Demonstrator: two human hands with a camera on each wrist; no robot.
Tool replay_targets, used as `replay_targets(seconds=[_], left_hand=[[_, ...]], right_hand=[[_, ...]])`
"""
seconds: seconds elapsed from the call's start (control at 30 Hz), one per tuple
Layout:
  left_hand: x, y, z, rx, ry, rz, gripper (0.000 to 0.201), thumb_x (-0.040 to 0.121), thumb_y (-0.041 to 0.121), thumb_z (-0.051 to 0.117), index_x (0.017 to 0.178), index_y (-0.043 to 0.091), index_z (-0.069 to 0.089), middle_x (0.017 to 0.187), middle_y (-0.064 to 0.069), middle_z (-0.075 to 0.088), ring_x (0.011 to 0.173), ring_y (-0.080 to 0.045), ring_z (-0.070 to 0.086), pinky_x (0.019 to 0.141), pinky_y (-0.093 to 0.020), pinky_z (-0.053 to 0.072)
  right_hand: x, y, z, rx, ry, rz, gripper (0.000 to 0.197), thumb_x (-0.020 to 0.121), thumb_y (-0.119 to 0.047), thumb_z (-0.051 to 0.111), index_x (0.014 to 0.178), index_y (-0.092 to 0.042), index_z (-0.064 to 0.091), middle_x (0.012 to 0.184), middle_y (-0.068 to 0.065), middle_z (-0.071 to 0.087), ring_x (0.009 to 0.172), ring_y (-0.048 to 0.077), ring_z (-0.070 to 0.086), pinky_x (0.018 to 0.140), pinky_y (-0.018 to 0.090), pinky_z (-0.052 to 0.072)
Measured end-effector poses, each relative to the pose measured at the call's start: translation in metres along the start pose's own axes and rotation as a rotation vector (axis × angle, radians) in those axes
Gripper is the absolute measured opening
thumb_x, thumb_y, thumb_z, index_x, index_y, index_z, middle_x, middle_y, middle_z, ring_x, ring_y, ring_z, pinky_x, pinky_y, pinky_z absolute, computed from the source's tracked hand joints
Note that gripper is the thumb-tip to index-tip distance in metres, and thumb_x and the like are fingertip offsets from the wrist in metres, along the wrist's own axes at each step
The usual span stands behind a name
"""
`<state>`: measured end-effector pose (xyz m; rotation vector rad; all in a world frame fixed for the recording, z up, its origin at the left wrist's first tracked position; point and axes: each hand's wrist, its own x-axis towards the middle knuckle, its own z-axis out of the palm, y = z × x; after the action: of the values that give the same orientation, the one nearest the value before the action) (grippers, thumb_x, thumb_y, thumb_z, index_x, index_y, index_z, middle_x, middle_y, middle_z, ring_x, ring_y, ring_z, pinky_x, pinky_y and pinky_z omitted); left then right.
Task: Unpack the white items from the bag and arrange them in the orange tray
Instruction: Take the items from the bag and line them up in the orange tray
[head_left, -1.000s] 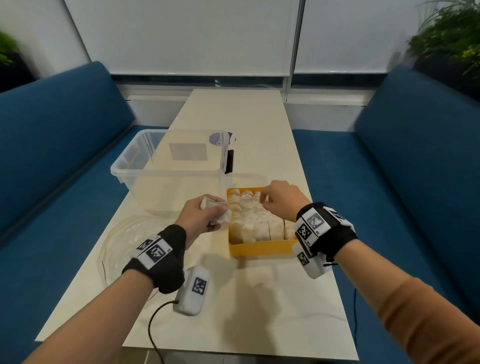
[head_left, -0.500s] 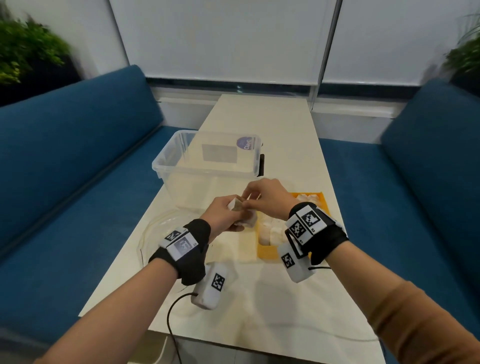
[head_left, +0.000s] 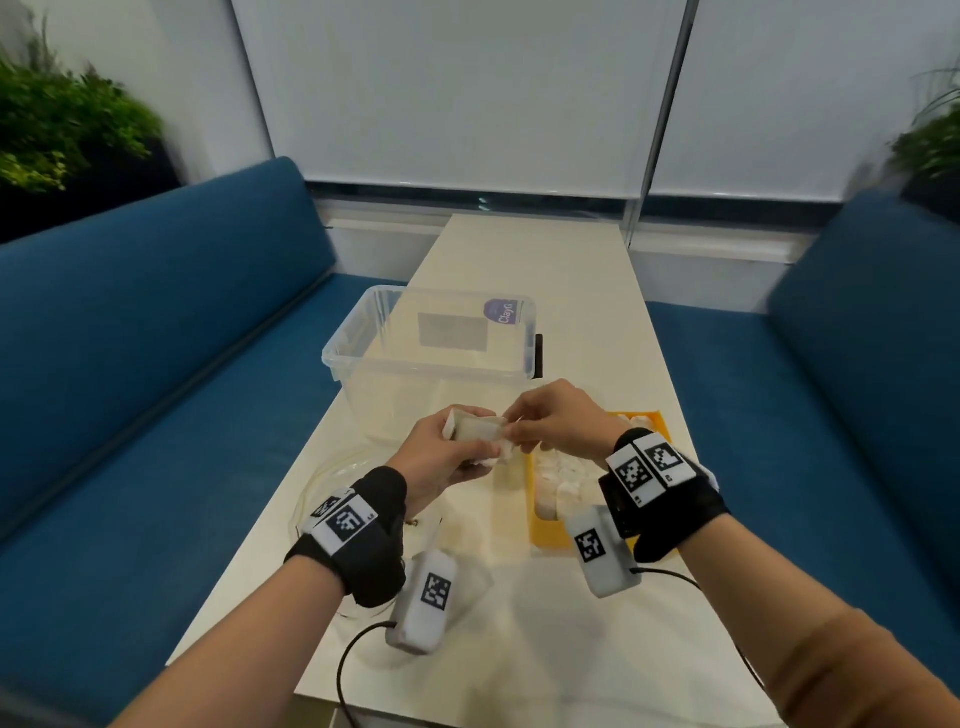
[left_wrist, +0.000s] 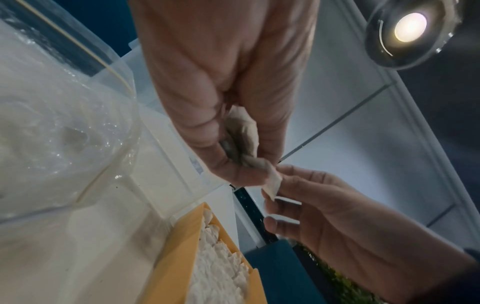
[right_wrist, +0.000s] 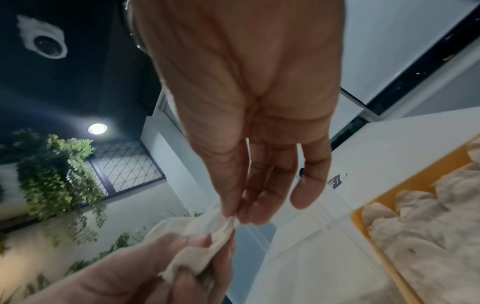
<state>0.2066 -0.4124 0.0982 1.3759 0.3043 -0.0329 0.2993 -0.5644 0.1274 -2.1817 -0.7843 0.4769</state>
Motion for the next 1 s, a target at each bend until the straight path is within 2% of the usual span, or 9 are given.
replay_targets(seconds=[0.1, 0.23, 0.37, 0.53, 0.6, 0.73, 0.87, 0.93, 1.0], left_hand=[[-0.001, 0.0, -0.002, -0.057, -0.01, -0.015, 0.038, 0.081, -0.009, 0.066, 0.112, 0.011, 0.061, 0.104, -0.01, 0.064, 0.088, -0.021, 0.063, 0.067, -0.024, 0.054], [-0.001, -0.003, -0.004, -0.13, -0.029, -0.027, 0.037, 0.082, -0.004, 0.068, 0.116, 0.01, 0.06, 0.099, -0.009, 0.066, 0.084, -0.017, 0.063, 0.066, -0.023, 0.054], [-0.003, -0.003, -0.001, -0.153, -0.023, -0.001, 0.042, 0.08, -0.001, 0.071, 0.117, 0.016, 0.059, 0.099, -0.005, 0.068, 0.086, -0.017, 0.064, 0.069, -0.027, 0.053], [-0.001, -0.003, 0.013, 0.003, 0.006, 0.167, 0.059, 0.074, -0.008, 0.075, 0.121, 0.021, 0.055, 0.106, -0.005, 0.067, 0.088, -0.016, 0.066, 0.072, -0.028, 0.056], [0.0, -0.005, 0.022, 0.073, -0.003, 0.2, 0.052, 0.074, -0.005, 0.077, 0.117, 0.019, 0.059, 0.099, 0.0, 0.067, 0.085, -0.012, 0.065, 0.072, -0.027, 0.056], [0.003, -0.009, 0.04, 0.052, -0.01, 0.182, 0.019, 0.083, 0.004, 0.072, 0.099, 0.013, 0.068, 0.083, 0.002, 0.068, 0.079, -0.012, 0.063, 0.068, -0.023, 0.054], [0.002, -0.009, 0.052, -0.027, -0.056, 0.103, 0.013, 0.088, 0.009, 0.066, 0.1, 0.004, 0.066, 0.068, 0.005, 0.067, 0.063, -0.004, 0.063, 0.056, -0.017, 0.05], [0.002, -0.009, 0.055, 0.003, -0.086, 0.078, 0.012, 0.088, 0.011, 0.067, 0.099, 0.006, 0.066, 0.073, 0.002, 0.066, 0.066, -0.006, 0.063, 0.058, -0.019, 0.05], [0.003, -0.009, 0.061, 0.045, -0.104, 0.067, 0.005, 0.087, 0.012, 0.068, 0.092, 0.01, 0.067, 0.076, 0.0, 0.065, 0.069, -0.008, 0.062, 0.061, -0.021, 0.051]], right_hand=[[-0.003, -0.001, -0.006, 0.072, 0.035, 0.023, 0.016, 0.085, -0.013, 0.067, 0.1, -0.008, 0.07, 0.071, 0.002, 0.068, 0.064, 0.011, 0.064, 0.06, 0.02, 0.049], [-0.008, -0.008, -0.013, 0.177, 0.085, 0.054, 0.019, 0.087, -0.009, 0.061, 0.104, -0.008, 0.067, 0.071, 0.006, 0.066, 0.064, 0.013, 0.062, 0.065, 0.026, 0.05], [-0.013, -0.017, -0.021, 0.28, 0.065, 0.093, 0.022, 0.088, -0.001, 0.051, 0.102, -0.003, 0.067, 0.07, 0.009, 0.06, 0.059, 0.013, 0.059, 0.065, 0.028, 0.046], [-0.019, -0.019, -0.029, 0.389, 0.08, 0.13, 0.02, 0.09, -0.003, 0.049, 0.097, -0.007, 0.067, 0.077, 0.005, 0.062, 0.063, 0.013, 0.065, 0.066, 0.026, 0.05], [-0.022, -0.018, -0.031, 0.479, 0.082, 0.147, 0.018, 0.092, -0.004, 0.048, 0.098, -0.007, 0.065, 0.08, 0.005, 0.06, 0.068, 0.017, 0.066, 0.067, 0.025, 0.054], [-0.027, -0.013, -0.035, 0.61, 0.094, 0.183, 0.015, 0.092, -0.003, 0.051, 0.103, -0.002, 0.062, 0.086, 0.012, 0.056, 0.075, 0.022, 0.065, 0.07, 0.028, 0.056], [-0.036, -0.006, -0.043, 0.37, 0.162, 0.141, 0.019, 0.093, -0.019, 0.056, 0.106, -0.008, 0.063, 0.086, 0.005, 0.062, 0.07, 0.014, 0.067, 0.066, 0.026, 0.052], [-0.041, -0.002, -0.05, 0.109, 0.145, 0.064, 0.026, 0.09, -0.033, 0.06, 0.109, -0.017, 0.065, 0.09, 0.0, 0.064, 0.071, 0.01, 0.063, 0.068, 0.024, 0.049], [-0.045, 0.001, -0.055, -0.102, 0.102, -0.03, 0.027, 0.087, -0.037, 0.064, 0.108, -0.021, 0.067, 0.091, -0.006, 0.064, 0.074, 0.002, 0.058, 0.073, 0.023, 0.047]])
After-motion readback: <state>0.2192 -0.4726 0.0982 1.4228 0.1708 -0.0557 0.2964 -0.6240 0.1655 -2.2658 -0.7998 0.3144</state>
